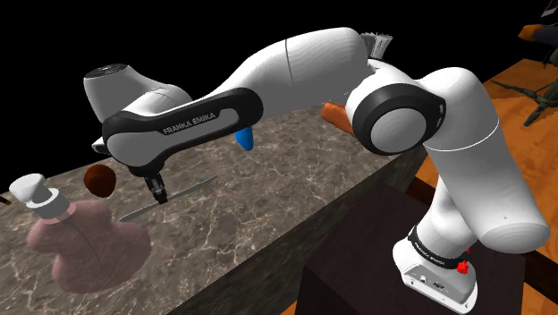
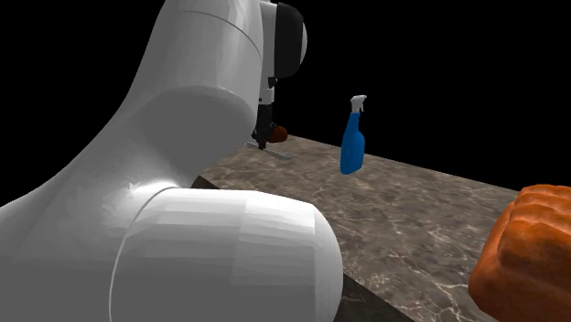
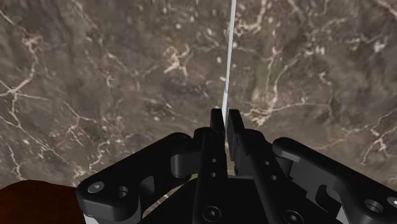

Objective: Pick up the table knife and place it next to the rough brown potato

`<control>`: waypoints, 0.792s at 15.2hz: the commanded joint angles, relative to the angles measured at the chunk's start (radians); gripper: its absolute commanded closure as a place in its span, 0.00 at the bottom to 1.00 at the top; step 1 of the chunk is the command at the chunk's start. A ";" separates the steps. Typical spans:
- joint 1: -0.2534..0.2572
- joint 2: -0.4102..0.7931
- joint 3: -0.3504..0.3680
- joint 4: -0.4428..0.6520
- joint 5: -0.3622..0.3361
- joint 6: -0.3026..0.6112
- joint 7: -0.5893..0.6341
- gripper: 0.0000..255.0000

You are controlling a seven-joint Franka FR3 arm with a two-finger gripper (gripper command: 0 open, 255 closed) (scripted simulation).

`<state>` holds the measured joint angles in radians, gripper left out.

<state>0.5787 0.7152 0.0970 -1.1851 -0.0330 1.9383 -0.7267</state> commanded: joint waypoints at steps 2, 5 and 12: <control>0.000 0.000 0.000 0.000 0.000 0.000 0.000 1.00; 0.000 0.000 0.000 0.000 0.000 0.000 0.000 0.00; 0.000 -0.025 0.001 0.086 0.002 -0.110 -0.002 0.00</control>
<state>0.5785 0.6974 0.0980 -1.1154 -0.0313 1.8525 -0.7284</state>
